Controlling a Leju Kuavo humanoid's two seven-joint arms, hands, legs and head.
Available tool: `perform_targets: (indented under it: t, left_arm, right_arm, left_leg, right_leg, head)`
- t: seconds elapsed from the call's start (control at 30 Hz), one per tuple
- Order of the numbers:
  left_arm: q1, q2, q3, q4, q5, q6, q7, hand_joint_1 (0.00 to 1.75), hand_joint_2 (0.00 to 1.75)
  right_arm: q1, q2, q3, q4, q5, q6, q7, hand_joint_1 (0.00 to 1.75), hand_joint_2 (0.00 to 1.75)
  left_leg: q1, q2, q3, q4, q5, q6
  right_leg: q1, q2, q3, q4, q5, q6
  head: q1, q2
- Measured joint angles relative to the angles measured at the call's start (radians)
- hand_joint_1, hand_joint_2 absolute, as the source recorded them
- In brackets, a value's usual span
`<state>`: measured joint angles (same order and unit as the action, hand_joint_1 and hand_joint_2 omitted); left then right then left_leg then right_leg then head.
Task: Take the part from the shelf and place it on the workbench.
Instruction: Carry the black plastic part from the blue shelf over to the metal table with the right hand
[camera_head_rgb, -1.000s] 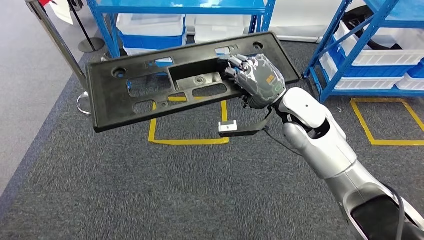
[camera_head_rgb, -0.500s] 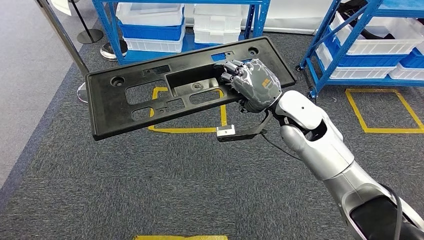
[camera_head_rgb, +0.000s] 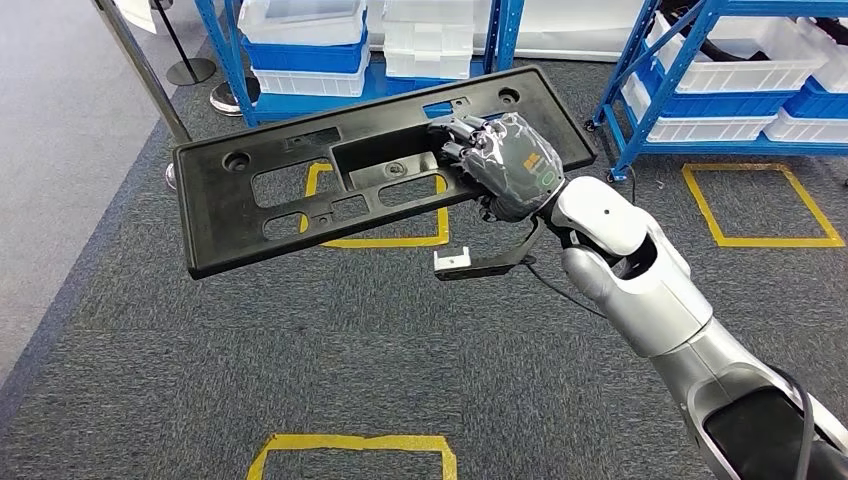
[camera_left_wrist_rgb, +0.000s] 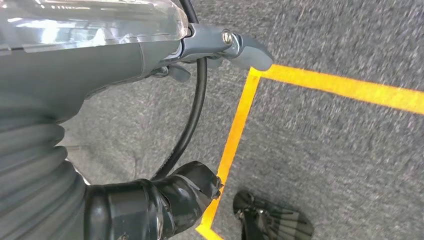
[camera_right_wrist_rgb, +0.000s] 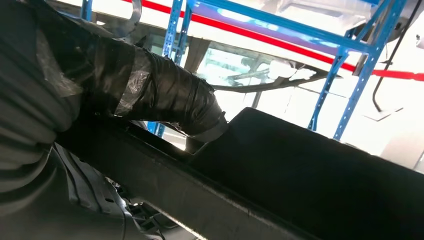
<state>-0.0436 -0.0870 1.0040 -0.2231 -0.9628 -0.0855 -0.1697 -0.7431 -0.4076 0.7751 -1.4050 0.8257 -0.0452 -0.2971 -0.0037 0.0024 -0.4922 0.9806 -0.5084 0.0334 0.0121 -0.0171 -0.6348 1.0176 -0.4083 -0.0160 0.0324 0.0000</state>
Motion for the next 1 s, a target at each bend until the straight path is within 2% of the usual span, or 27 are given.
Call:
perform_targets:
  t: [0.03, 0.07, 0.1, 0.17, 0.2, 0.23, 0.27, 0.33, 0.37, 0.4, 0.43, 0.5, 0.57, 0.63, 0.7, 0.73, 0.77, 0.8, 0.87, 0.9, 0.93, 1.0]
  left_arm:
    - [0.001, 0.0, 0.001, 0.0, 0.0, 0.0, 0.0, 0.0, 1.75]
    - [0.002, 0.0, 0.002, 0.0, 0.0, 0.0, 0.0, 0.0, 1.75]
    - [0.004, -0.001, 0.002, 0.001, -0.001, 0.0, 0.0, 0.0, 1.75]
    - [0.006, -0.001, 0.003, 0.001, -0.002, 0.0, 0.0, 0.0, 1.75]
    - [0.007, -0.001, 0.003, 0.001, -0.002, 0.0, 0.0, 0.0, 1.75]
    - [0.008, -0.001, 0.003, 0.001, -0.003, 0.0, 0.0, 0.0, 1.75]
    - [0.008, -0.001, 0.003, 0.001, -0.003, 0.0, 0.0, 0.0, 1.75]
    - [0.007, -0.001, 0.003, 0.001, -0.004, 0.0, -0.001, 0.0, 1.75]
    - [0.006, -0.002, 0.003, 0.001, -0.006, 0.0, -0.001, 0.0, 1.75]
    - [0.005, -0.002, 0.003, 0.001, -0.007, 0.0, -0.002, 0.0, 1.75]
    - [0.005, -0.002, 0.004, 0.001, -0.008, 0.0, -0.003, 0.0, 1.75]
    - [0.008, -0.002, 0.004, 0.001, -0.009, 0.0, -0.005, 0.0, 1.75]
    - [0.011, -0.002, 0.004, 0.001, -0.01, 0.0, -0.005, 0.0, 1.75]
    - [0.011, -0.002, 0.004, 0.001, -0.01, 0.0, -0.006, 0.0, 1.75]
    - [0.01, -0.002, 0.004, 0.002, -0.01, 0.0, -0.007, 0.0, 1.75]
    - [0.011, -0.002, 0.004, 0.002, -0.01, -0.001, -0.007, 0.0, 1.75]
    - [0.011, -0.002, 0.004, 0.002, -0.01, -0.001, -0.007, 0.0, 1.75]
    - [0.011, -0.003, 0.004, 0.002, -0.01, -0.001, -0.007, 0.0, 1.75]
    - [0.011, -0.002, 0.005, 0.002, -0.01, -0.001, -0.007, 0.0, 1.75]
    - [0.01, -0.002, 0.005, 0.002, -0.01, -0.001, -0.007, 0.0, 1.75]
    - [0.01, -0.002, 0.005, 0.002, -0.01, -0.001, -0.008, 0.0, 1.75]
    - [0.01, -0.002, 0.005, 0.002, -0.011, -0.001, -0.008, 0.0, 1.75]
  right_arm:
    - [-0.001, 0.0, 0.002, 0.0, 0.002, 0.001, 0.003, 1.75, 1.75]
    - [-0.002, 0.001, 0.004, -0.001, 0.004, 0.002, 0.004, 1.75, 1.75]
    - [-0.003, 0.001, 0.007, -0.001, 0.007, 0.004, 0.005, 1.75, 1.75]
    - [-0.005, 0.002, 0.014, 0.0, 0.014, 0.007, 0.008, 1.75, 1.75]
    - [-0.005, 0.002, 0.017, 0.0, 0.017, 0.009, 0.01, 1.75, 1.75]
    - [-0.005, 0.002, 0.021, 0.0, 0.02, 0.01, 0.012, 1.75, 1.75]
    - [-0.005, 0.002, 0.024, 0.0, 0.021, 0.01, 0.014, 1.75, 1.75]
    - [-0.007, 0.001, 0.028, 0.0, 0.022, 0.01, 0.019, 1.75, 1.75]
    - [-0.01, 0.001, 0.029, 0.0, 0.023, 0.01, 0.021, 1.75, 1.75]
    - [-0.013, 0.001, 0.029, -0.001, 0.024, 0.01, 0.022, 1.75, 1.75]
    - [-0.015, 0.0, 0.03, -0.001, 0.025, 0.01, 0.023, 1.75, 1.75]
    - [-0.017, 0.0, 0.031, -0.002, 0.027, 0.01, 0.023, 1.75, 1.75]
    - [-0.021, 0.002, 0.033, -0.003, 0.028, 0.01, 0.023, 1.75, 1.75]
    - [-0.026, 0.003, 0.033, -0.004, 0.029, 0.01, 0.024, 1.75, 1.75]
    - [-0.027, 0.003, 0.034, -0.004, 0.03, 0.01, 0.025, 1.75, 1.75]
    - [-0.027, 0.004, 0.035, -0.004, 0.031, 0.01, 0.025, 1.75, 1.75]
    - [-0.027, 0.004, 0.036, -0.004, 0.031, 0.01, 0.025, 1.75, 1.75]
    - [-0.027, 0.004, 0.037, -0.004, 0.031, 0.01, 0.026, 1.75, 1.75]
    - [-0.028, 0.004, 0.037, -0.004, 0.032, 0.01, 0.027, 1.75, 1.75]
    - [-0.03, 0.004, 0.037, -0.005, 0.032, 0.01, 0.028, 1.75, 1.75]
    - [-0.032, 0.004, 0.037, -0.005, 0.032, 0.01, 0.029, 1.75, 1.75]
    - [-0.034, 0.004, 0.038, -0.006, 0.032, 0.01, 0.033, 1.75, 1.75]
  left_leg:
    - [0.002, 0.002, -0.003, -0.007, 0.008, 0.004]
    - [0.006, 0.004, -0.007, -0.013, 0.017, 0.009]
    - [0.009, 0.006, -0.012, -0.019, 0.027, 0.013]
    - [0.008, 0.004, -0.03, -0.017, 0.04, 0.018]
    - [0.008, -0.001, -0.04, -0.014, 0.045, 0.017]
    - [0.009, -0.006, -0.049, -0.009, 0.049, 0.015]
    - [0.011, -0.013, -0.058, -0.003, 0.052, 0.013]
    - [0.014, -0.028, -0.073, 0.013, 0.053, 0.007]
    - [0.014, -0.036, -0.082, 0.024, 0.053, 0.003]
    - [0.014, -0.043, -0.091, 0.032, 0.054, -0.003]
    - [0.014, -0.051, -0.099, 0.038, 0.055, -0.01]
    - [0.015, -0.066, -0.11, 0.039, 0.063, -0.025]
    - [0.016, -0.059, -0.124, 0.057, 0.051, -0.036]
    - [0.017, -0.03, -0.165, 0.145, -0.006, -0.045]
    - [0.018, -0.013, -0.221, 0.274, -0.066, -0.051]
    - [0.018, -0.01, -0.234, 0.309, -0.074, -0.051]
    - [0.018, -0.008, -0.229, 0.308, -0.065, -0.051]
    - [0.017, -0.004, -0.204, 0.266, -0.039, -0.048]
    - [0.015, 0.016, -0.132, 0.139, 0.019, -0.04]
    - [0.01, 0.034, -0.104, 0.086, 0.033, -0.035]
    - [0.006, 0.045, -0.09, 0.056, 0.039, -0.03]
    - [-0.002, 0.05, -0.085, 0.035, 0.039, -0.02]
  right_leg:
    - [-0.001, 0.002, -0.007, 0.005, -0.003, 0.005]
    - [-0.001, 0.005, -0.018, 0.024, -0.018, 0.011]
    - [-0.003, 0.008, -0.036, 0.063, -0.048, 0.016]
    - [-0.012, 0.013, -0.088, 0.193, -0.124, 0.026]
    - [-0.016, 0.013, -0.109, 0.252, -0.15, 0.031]
    - [-0.021, 0.013, -0.114, 0.282, -0.158, 0.035]
    - [-0.025, 0.013, -0.099, 0.271, -0.147, 0.038]
    - [-0.034, 0.03, -0.017, 0.15, -0.098, 0.042]
    - [-0.036, 0.045, 0.021, 0.086, -0.082, 0.042]
    - [-0.037, 0.057, 0.046, 0.042, -0.074, 0.04]
    - [-0.036, 0.065, 0.053, 0.024, -0.075, 0.036]
    - [-0.033, 0.052, 0.049, 0.022, -0.072, 0.025]
    - [-0.035, 0.033, 0.048, 0.015, -0.063, 0.009]
    - [-0.035, 0.013, 0.047, 0.009, -0.057, -0.002]
    - [-0.03, -0.006, 0.041, 0.01, -0.055, -0.006]
    - [-0.028, -0.016, 0.039, 0.011, -0.054, -0.007]
    - [-0.026, -0.025, 0.038, 0.013, -0.054, -0.007]
    - [-0.025, -0.035, 0.038, 0.014, -0.054, -0.007]
    - [-0.023, -0.05, 0.039, 0.015, -0.055, -0.006]
    - [-0.021, -0.056, 0.04, 0.015, -0.055, -0.005]
    - [-0.018, -0.061, 0.04, 0.015, -0.055, -0.002]
    - [-0.015, -0.074, 0.039, 0.014, -0.052, 0.004]
  head:
    - [0.0, 0.0]
    - [0.0, 0.0]
    - [0.001, 0.0]
    - [0.001, 0.0]
    - [0.001, 0.0]
    - [0.001, 0.0]
    - [0.001, 0.0]
    - [0.001, 0.0]
    - [0.001, 0.0]
    - [0.001, 0.0]
    - [0.001, 0.0]
    - [0.001, 0.0]
    - [0.0, 0.0]
    - [-0.002, 0.0]
    - [-0.002, 0.0]
    - [-0.002, 0.0]
    - [-0.002, 0.0]
    - [-0.002, 0.0]
    - [-0.002, 0.0]
    - [-0.002, 0.0]
    - [-0.002, 0.0]
    - [-0.002, 0.0]
